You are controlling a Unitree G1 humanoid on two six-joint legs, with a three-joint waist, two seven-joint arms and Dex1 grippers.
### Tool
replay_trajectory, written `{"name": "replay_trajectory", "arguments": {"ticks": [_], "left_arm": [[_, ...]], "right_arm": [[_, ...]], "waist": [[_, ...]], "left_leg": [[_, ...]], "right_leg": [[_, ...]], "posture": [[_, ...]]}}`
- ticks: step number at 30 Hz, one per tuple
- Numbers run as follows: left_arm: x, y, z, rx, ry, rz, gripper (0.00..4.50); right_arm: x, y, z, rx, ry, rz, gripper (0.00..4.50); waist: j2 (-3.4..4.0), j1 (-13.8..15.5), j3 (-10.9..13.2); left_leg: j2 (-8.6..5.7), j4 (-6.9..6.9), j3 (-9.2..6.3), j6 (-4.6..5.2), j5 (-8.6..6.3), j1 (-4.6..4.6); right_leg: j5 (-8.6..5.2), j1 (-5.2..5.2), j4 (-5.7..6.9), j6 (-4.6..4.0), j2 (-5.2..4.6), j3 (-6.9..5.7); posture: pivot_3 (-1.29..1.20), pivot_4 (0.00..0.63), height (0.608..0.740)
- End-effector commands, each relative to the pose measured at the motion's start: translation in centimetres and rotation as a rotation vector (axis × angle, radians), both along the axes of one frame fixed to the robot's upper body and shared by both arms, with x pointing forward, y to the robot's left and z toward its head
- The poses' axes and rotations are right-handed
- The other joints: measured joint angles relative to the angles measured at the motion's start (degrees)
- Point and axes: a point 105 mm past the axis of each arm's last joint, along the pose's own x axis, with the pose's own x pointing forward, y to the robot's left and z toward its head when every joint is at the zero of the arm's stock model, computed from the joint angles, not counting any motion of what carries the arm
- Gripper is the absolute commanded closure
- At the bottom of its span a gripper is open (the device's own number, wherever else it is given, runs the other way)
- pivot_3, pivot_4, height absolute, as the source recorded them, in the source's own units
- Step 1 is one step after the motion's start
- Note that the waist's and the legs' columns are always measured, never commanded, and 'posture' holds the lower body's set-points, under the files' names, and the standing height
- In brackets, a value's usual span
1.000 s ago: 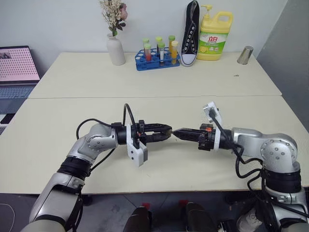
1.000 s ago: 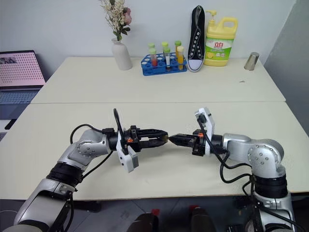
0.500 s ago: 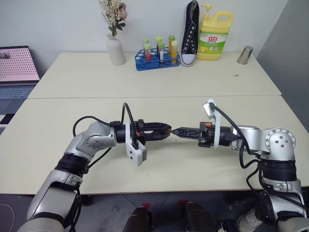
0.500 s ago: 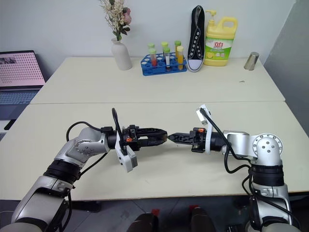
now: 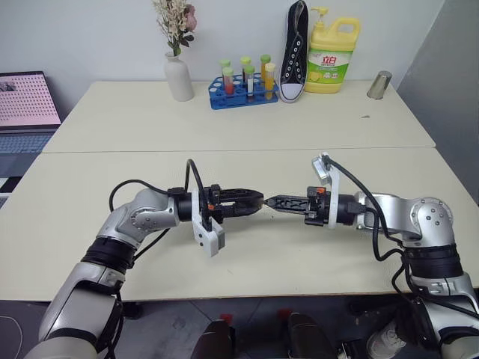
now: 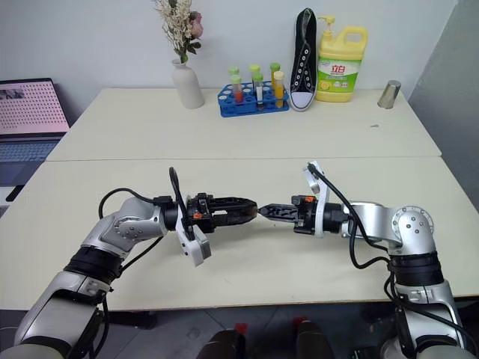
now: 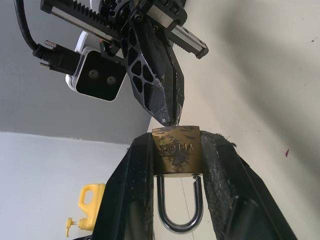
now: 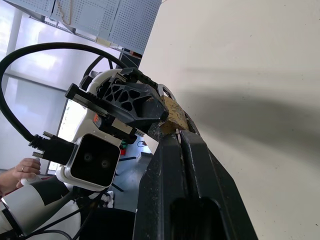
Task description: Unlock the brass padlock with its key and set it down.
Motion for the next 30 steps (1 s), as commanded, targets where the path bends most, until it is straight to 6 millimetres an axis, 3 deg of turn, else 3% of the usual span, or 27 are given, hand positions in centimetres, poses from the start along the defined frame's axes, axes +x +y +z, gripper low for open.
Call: {"name": "replay_trajectory", "arguments": {"ticks": [1, 7, 8, 10, 16, 20, 24, 30], "left_arm": [[-0.7, -0.6, -0.2, 0.031, -0.026, -0.059, 3.54], [-0.6, -0.7, -0.1, 0.018, -0.019, -0.052, 3.54], [-0.6, -0.7, 0.0, 0.017, -0.018, -0.052, 3.54], [-0.6, -0.7, 0.0, 0.015, -0.017, -0.052, 3.54], [-0.4, -0.9, 0.4, -0.009, -0.01, -0.045, 3.54], [-0.4, -1.0, 0.7, -0.024, -0.011, -0.047, 3.54], [-0.5, -1.1, 0.9, -0.04, -0.006, -0.042, 3.54], [-0.5, -1.4, 1.0, -0.047, -0.006, -0.042, 3.54]], "right_arm": [[-0.1, 0.6, 2.5, 0.081, -0.055, 0.03, 4.5], [-0.9, 1.1, 2.9, 0.04, -0.111, 0.078, 4.5], [-1.0, 1.1, 2.8, 0.036, -0.12, 0.078, 4.31], [-1.0, 1.1, 2.8, 0.03, -0.129, 0.075, 3.87], [-1.6, 0.0, 2.0, -0.117, -0.312, 0.087, 1.75], [-1.0, -1.5, 1.0, -0.341, -0.577, 0.073, 0.36], [-1.0, -1.8, 1.1, -0.365, -0.711, 0.065, 0.33], [-1.6, 0.0, 0.7, -0.244, -0.662, 0.064, 0.33]], "waist": [[0.0, 0.0, 0.0], [0.0, 0.0, 0.0], [0.0, -0.1, 0.0], [0.01, -0.1, 0.0], [0.01, 0.1, 0.0], [0.01, 0.4, 0.0], [0.01, 0.3, 0.0], [0.01, 0.2, 0.0]], "left_leg": [[0.0, 0.0, 0.0, 0.0, 0.0, 0.0], [0.01, 0.0, -0.02, 0.0, 0.0, 0.0], [0.01, 0.0, -0.03, 0.0, 0.0, 0.0], [0.01, 0.0, -0.01, 0.0, 0.0, -0.01], [0.01, 0.0, -0.03, 0.0, 0.0, -0.03], [-0.03, 0.01, -0.04, 0.0, 0.0, -0.06], [-0.08, 0.01, -0.01, 0.0, 0.0, -0.05], [-0.04, 0.01, 0.0, 0.0, 0.0, -0.04]], "right_leg": [[0.0, 0.0, 0.0, 0.0, 0.0, 0.0], [0.0, 0.0, 0.0, 0.0, 0.0, -0.01], [0.0, 0.0, -0.01, 0.0, 0.0, -0.02], [0.0, 0.0, -0.01, 0.0, 0.0, 0.0], [0.0, -0.01, -0.02, 0.0, -0.01, -0.01], [-0.01, -0.02, -0.06, 0.01, -0.03, -0.04], [-0.01, -0.02, -0.07, 0.02, 0.0, -0.07], [-0.01, -0.03, -0.05, 0.01, 0.01, -0.04]], "posture": [[0.0, 0.15, 0.74], [0.0, 0.15, 0.74], [0.0, 0.15, 0.74], [0.0, 0.15, 0.74], [0.0, 0.15, 0.74], [0.0, 0.15, 0.74], [0.0, 0.15, 0.74], [0.0, 0.15, 0.74]]}}
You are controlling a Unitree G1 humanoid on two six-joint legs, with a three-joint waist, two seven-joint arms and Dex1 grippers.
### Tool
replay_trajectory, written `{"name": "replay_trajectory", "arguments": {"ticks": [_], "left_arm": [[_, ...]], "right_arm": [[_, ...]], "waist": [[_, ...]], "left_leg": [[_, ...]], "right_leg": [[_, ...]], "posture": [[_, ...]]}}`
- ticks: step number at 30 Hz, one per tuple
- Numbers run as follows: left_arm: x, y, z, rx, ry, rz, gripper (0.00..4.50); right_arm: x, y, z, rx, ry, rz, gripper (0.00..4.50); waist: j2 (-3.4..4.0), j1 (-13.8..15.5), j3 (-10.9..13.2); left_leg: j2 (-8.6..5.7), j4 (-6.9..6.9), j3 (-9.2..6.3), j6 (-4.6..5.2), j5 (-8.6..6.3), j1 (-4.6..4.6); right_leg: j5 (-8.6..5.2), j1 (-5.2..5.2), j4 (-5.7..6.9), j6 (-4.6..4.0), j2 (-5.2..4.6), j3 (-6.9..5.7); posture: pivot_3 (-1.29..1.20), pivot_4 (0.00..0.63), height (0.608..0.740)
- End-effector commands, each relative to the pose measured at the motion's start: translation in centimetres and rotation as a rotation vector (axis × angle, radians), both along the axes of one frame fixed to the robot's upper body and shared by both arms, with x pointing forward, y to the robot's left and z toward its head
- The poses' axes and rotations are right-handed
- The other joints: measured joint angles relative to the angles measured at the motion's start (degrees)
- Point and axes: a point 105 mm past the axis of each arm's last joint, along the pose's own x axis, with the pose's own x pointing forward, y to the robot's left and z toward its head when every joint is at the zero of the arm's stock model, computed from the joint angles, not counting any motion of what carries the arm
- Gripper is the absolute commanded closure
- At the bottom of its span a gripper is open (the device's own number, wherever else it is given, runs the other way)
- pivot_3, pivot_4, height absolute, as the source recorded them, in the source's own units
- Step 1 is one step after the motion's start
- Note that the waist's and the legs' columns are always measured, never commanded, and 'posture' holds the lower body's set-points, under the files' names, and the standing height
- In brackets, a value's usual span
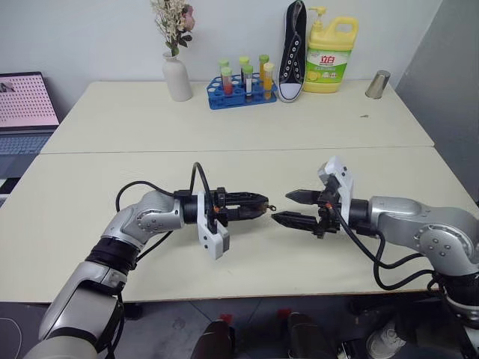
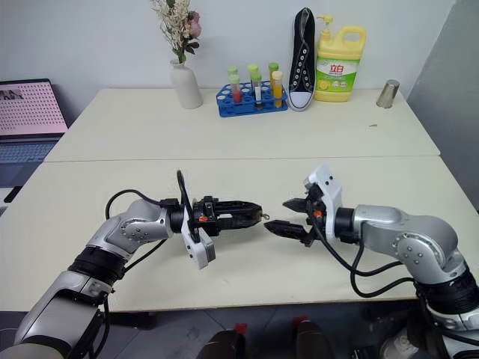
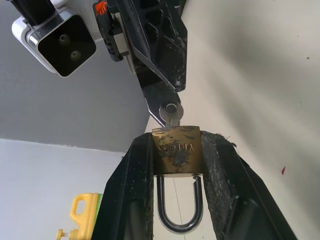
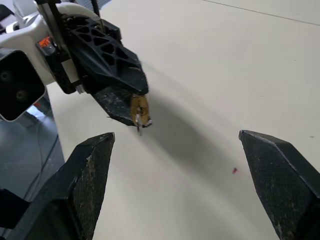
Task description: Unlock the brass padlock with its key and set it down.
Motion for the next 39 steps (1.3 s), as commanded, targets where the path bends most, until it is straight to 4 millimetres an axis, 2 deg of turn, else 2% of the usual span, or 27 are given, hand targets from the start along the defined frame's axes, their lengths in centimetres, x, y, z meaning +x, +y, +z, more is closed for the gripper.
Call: {"name": "replay_trajectory", "arguments": {"ticks": [1, 11, 12, 14, 23, 24, 37, 39], "left_arm": [[-0.2, -0.5, 1.3, -0.044, -0.03, -0.018, 3.54], [-0.2, -0.7, 1.2, -0.052, -0.028, -0.019, 3.54], [-0.2, -0.7, 1.1, -0.052, -0.027, -0.018, 3.54], [-0.3, -0.6, 1.1, -0.051, -0.026, -0.016, 3.54], [-0.3, -0.5, 0.9, -0.049, -0.02, -0.013, 3.54], [-0.3, -0.4, 0.8, -0.048, -0.02, -0.011, 3.54], [-0.6, 0.3, 0.3, -0.059, 0.037, 0.004, 3.54], [-0.9, 0.5, 0.6, -0.077, 0.057, -0.005, 2.81]], "right_arm": [[-0.5, 1.3, 1.0, 0.071, -0.021, 0.027, 0.33], [0.4, 2.1, 0.7, 0.086, 0.006, 0.026, 0.33], [0.4, 2.0, 0.6, 0.082, 0.004, 0.027, 0.5], [0.4, 2.0, 0.6, 0.083, 0.004, 0.028, 0.96], [0.5, 1.9, 0.7, 0.084, 0.002, 0.037, 4.25], [0.4, 1.9, 0.7, 0.083, 0.0, 0.041, 4.39], [0.4, 2.0, 0.9, 0.089, -0.009, 0.06, 4.38], [0.4, 2.0, 1.0, 0.09, -0.01, 0.058, 4.38]], "waist": [[0.0, 0.0, 0.0], [0.0, 0.4, 0.0], [0.0, 0.4, 0.0], [0.0, 0.4, 0.0], [0.0, 0.4, 0.0], [0.0, 0.4, 0.0], [0.0, 0.3, 0.0], [0.0, 0.3, 0.0]], "left_leg": [[-0.01, 0.0, -0.01, 0.0, 0.0, 0.0], [-0.04, 0.01, -0.01, 0.0, 0.0, 0.0], [-0.05, 0.0, -0.01, 0.0, 0.0, 0.0], [-0.05, 0.0, -0.01, 0.0, 0.0, 0.0], [-0.05, 0.0, -0.01, 0.0, 0.0, 0.0], [-0.05, 0.0, -0.02, 0.0, 0.0, 0.01], [-0.04, 0.0, -0.02, 0.0, 0.0, 0.01], [-0.04, 0.0, -0.02, 0.0, 0.0, 0.02]], "right_leg": [[0.0, 0.0, 0.0, 0.0, 0.0, 0.0], [0.0, 0.0, 0.0, 0.0, -0.02, -0.01], [0.0, 0.0, -0.01, 0.0, -0.02, -0.01], [0.0, 0.0, 0.0, 0.0, -0.02, -0.01], [0.0, 0.0, 0.0, 0.0, -0.02, -0.01], [0.0, 0.0, 0.0, 0.0, -0.02, -0.01], [0.0, 0.0, 0.0, 0.0, -0.02, -0.01], [0.0, 0.0, 0.0, 0.0, -0.02, 0.0]], "posture": [[0.0, 0.15, 0.74], [0.0, 0.15, 0.74], [0.0, 0.15, 0.74], [0.0, 0.15, 0.74], [0.0, 0.15, 0.74], [0.0, 0.15, 0.74], [0.0, 0.15, 0.74], [0.0, 0.15, 0.74]]}}
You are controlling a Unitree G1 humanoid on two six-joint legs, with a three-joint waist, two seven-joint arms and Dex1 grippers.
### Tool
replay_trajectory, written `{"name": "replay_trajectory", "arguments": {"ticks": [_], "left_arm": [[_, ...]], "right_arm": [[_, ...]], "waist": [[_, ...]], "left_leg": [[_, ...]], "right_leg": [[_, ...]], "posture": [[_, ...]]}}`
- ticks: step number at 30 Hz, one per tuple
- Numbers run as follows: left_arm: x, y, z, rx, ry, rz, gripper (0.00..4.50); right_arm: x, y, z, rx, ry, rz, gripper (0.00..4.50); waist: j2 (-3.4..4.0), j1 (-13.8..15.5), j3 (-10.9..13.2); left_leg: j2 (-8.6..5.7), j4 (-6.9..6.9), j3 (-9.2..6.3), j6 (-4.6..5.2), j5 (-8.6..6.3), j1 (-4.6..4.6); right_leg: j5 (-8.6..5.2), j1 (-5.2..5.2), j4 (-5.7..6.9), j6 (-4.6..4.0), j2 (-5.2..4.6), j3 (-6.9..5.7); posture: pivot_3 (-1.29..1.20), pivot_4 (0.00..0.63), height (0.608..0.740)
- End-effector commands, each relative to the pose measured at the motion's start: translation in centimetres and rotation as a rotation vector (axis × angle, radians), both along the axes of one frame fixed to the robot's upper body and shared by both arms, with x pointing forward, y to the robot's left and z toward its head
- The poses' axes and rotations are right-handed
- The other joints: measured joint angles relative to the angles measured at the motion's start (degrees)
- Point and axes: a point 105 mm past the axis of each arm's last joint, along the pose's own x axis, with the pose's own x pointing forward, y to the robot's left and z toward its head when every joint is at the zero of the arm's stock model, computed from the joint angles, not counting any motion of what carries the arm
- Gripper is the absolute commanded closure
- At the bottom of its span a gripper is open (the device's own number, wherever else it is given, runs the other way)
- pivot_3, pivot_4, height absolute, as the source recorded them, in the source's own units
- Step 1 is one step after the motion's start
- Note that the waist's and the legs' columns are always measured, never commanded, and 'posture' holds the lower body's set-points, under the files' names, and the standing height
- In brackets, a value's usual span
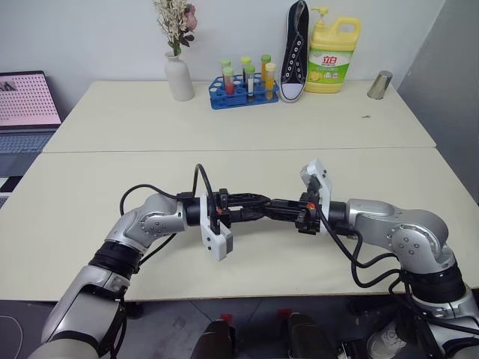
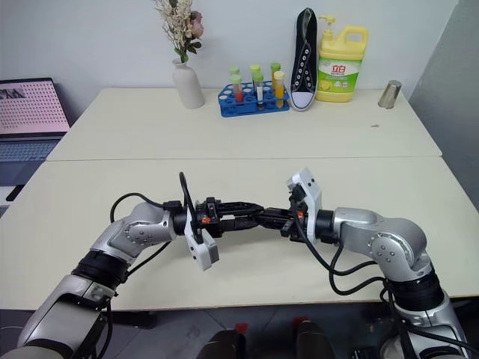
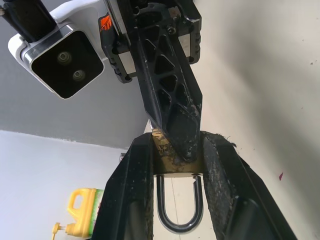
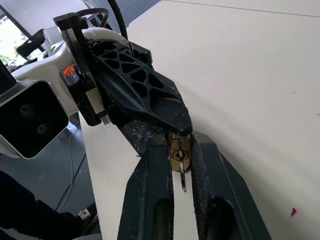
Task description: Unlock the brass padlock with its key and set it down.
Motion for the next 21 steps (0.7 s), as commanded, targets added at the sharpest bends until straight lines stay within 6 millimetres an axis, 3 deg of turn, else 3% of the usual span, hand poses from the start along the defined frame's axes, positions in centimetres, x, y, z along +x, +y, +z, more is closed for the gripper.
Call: {"name": "replay_trajectory", "arguments": {"ticks": [1, 8, 10, 13, 15, 21], "left_arm": [[-0.7, 0.7, 1.1, -0.053, 0.018, -0.015, 2.56], [-2.5, 2.8, 0.9, -0.08, 0.101, 0.028, 0.37], [-2.7, 3.3, 0.8, -0.103, 0.158, 0.061, 0.34], [-1.2, 4.8, 1.2, -0.243, 0.361, 0.207, 0.92], [0.1, 5.3, 1.7, -0.313, 0.471, 0.275, 1.54], [2.7, 4.2, 2.3, -0.415, 0.784, 0.312, 3.5]], "right_arm": [[0.2, -0.3, 1.6, 0.028, -0.061, -0.003, 4.38], [0.8, -1.2, 1.6, 0.011, -0.076, -0.035, 4.38], [0.9, -1.4, 1.5, 0.004, -0.083, -0.04, 4.38], [1.1, -1.9, 1.9, -0.011, -0.115, -0.04, 4.38], [1.0, -2.0, 2.1, -0.018, -0.132, -0.027, 4.38], [0.0, -1.6, 2.6, -0.028, -0.167, 0.042, 4.38]], "waist": [[0.0, 0.0, 0.0], [0.01, -0.2, 0.0], [0.01, -0.1, 0.0], [0.02, 0.0, 0.0], [0.03, 0.0, 0.0], [0.02, 0.0, 0.0]], "left_leg": [[0.02, 0.0, 0.0, 0.0, 0.0, 0.0], [0.1, -0.02, -0.01, 0.0, 0.0, 0.01], [0.11, -0.03, -0.01, 0.0, 0.0, 0.01], [0.12, -0.02, -0.01, 0.0, 0.0, 0.01], [0.12, -0.01, -0.02, 0.01, -0.01, 0.01], [0.01, 0.03, -0.01, 0.01, -0.01, 0.01]], "right_leg": [[0.0, -0.01, 0.0, 0.0, 0.0, 0.01], [0.0, -0.02, 0.0, 0.0, -0.02, 0.04], [0.0, -0.02, 0.0, 0.0, -0.02, 0.03], [0.0, -0.01, 0.01, 0.0, -0.02, 0.03], [0.0, -0.01, 0.02, 0.0, -0.02, 0.01], [0.0, 0.05, 0.0, 0.0, 0.0, -0.04]], "posture": [[0.0, 0.15, 0.74], [0.0, 0.15, 0.74], [0.0, 0.15, 0.74], [0.0, 0.15, 0.74], [0.0, 0.15, 0.74], [0.0, 0.15, 0.74]]}}
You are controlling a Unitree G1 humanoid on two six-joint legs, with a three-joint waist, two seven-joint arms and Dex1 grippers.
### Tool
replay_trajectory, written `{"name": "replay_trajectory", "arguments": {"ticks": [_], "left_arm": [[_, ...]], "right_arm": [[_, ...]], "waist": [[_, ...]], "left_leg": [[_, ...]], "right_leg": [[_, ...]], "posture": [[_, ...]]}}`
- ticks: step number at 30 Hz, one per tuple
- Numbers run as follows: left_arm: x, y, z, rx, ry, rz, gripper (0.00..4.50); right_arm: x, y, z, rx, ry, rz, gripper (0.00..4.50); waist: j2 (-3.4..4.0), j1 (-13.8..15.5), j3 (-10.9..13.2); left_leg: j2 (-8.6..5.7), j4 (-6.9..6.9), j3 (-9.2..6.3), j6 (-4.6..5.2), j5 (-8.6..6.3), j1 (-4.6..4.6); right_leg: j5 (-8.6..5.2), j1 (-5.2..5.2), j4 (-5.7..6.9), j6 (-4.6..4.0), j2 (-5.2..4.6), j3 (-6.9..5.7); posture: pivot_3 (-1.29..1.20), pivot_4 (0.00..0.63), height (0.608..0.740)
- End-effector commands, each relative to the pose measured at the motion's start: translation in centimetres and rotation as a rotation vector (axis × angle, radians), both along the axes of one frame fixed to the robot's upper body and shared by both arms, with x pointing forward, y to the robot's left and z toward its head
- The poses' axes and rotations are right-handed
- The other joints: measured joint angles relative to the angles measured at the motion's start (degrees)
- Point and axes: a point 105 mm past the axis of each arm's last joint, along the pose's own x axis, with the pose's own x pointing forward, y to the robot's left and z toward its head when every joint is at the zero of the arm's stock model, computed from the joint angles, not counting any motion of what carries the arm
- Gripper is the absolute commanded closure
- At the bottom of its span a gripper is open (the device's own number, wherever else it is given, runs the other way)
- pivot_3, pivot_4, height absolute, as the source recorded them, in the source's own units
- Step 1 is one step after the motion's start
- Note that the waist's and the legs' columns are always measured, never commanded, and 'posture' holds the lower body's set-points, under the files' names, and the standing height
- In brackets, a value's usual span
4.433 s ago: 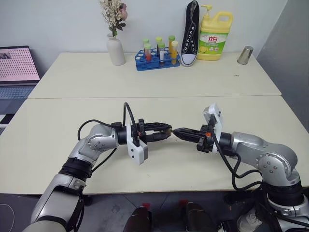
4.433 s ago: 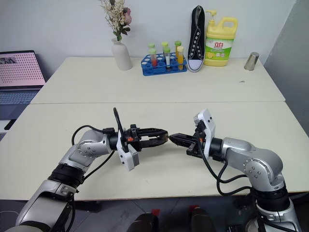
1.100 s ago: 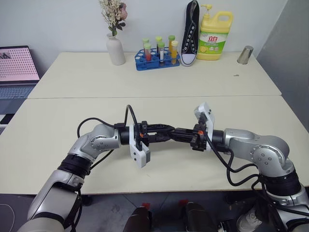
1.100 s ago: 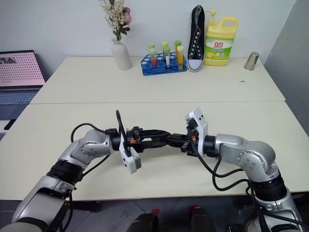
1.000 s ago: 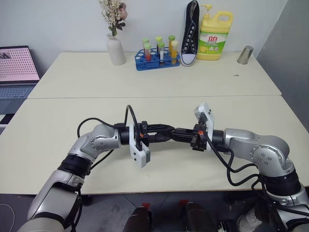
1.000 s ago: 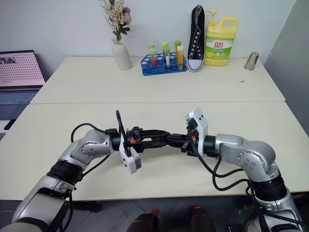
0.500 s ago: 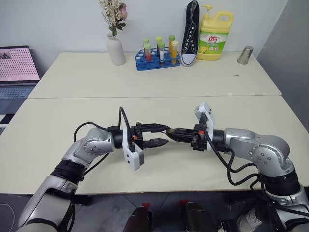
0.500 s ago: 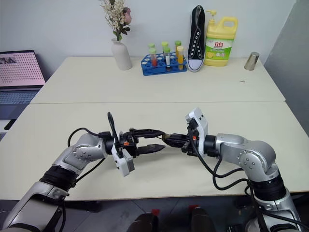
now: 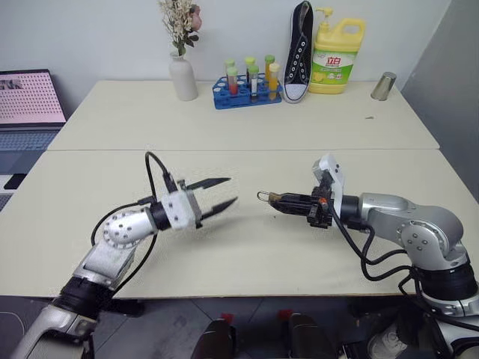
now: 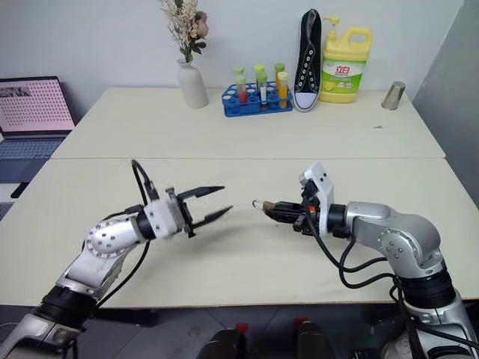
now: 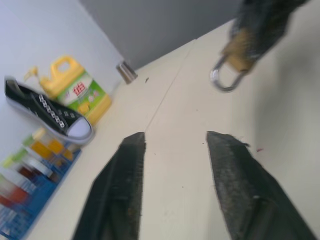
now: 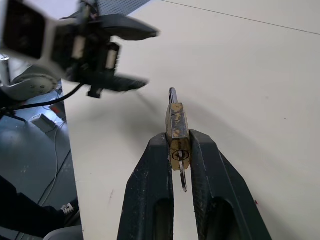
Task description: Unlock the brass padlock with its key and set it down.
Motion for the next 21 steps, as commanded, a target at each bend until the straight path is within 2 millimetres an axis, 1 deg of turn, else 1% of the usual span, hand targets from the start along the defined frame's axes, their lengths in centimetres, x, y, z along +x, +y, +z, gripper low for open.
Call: {"name": "replay_trajectory", "arguments": {"ticks": [1, 3, 6, 9, 16, 21], "left_arm": [[0.3, -0.9, 1.4, -0.06, 0.066, -0.031, 3.78], [0.5, -2.0, 1.7, -0.105, 0.133, -0.063, 4.49], [0.4, -3.9, 1.8, -0.172, 0.242, -0.124, 4.5], [0.4, -4.7, 1.8, -0.209, 0.307, -0.143, 4.5], [-0.5, -4.5, -0.1, -0.132, 0.354, -0.15, 4.5], [-0.7, -4.4, -0.2, -0.14, 0.379, -0.158, 4.5]], "right_arm": [[-0.7, 0.4, 1.6, 0.01, -0.083, 0.05, 4.38], [-0.8, 0.6, 1.6, 0.011, -0.084, 0.057, 4.38], [-0.8, 0.9, 1.7, 0.013, -0.091, 0.06, 4.38], [-0.8, 1.0, 1.7, 0.018, -0.092, 0.06, 4.38], [-0.9, 1.2, 1.7, 0.027, -0.094, 0.061, 4.38], [-0.8, 1.3, 1.7, 0.031, -0.095, 0.06, 4.38]], "waist": [[0.0, -0.1, 0.0], [0.0, -0.1, 0.0], [0.0, -0.1, 0.0], [0.0, -0.1, 0.0], [0.0, -0.2, 0.0], [0.0, 0.1, 0.0]], "left_leg": [[0.01, -0.01, 0.0, 0.0, 0.0, 0.0], [0.01, -0.02, -0.01, -0.01, 0.0, 0.01], [0.02, -0.01, -0.01, -0.01, 0.01, 0.01], [0.02, 0.0, -0.01, -0.01, 0.01, 0.01], [0.05, -0.02, 0.01, -0.02, 0.01, 0.02], [0.07, -0.01, -0.01, -0.02, 0.01, 0.01]], "right_leg": [[0.0, -0.01, -0.01, 0.0, 0.01, -0.01], [0.0, -0.01, -0.01, 0.0, 0.01, -0.01], [0.0, -0.02, 0.0, 0.0, 0.02, -0.01], [0.0, -0.02, 0.0, 0.0, 0.02, 0.0], [0.0, -0.03, -0.01, -0.01, 0.02, 0.05], [0.0, -0.03, -0.02, -0.01, 0.01, 0.04]], "posture": [[0.0, 0.15, 0.74], [0.0, 0.15, 0.74], [0.0, 0.15, 0.74], [0.0, 0.15, 0.74], [0.0, 0.15, 0.74], [0.0, 0.15, 0.74]]}}
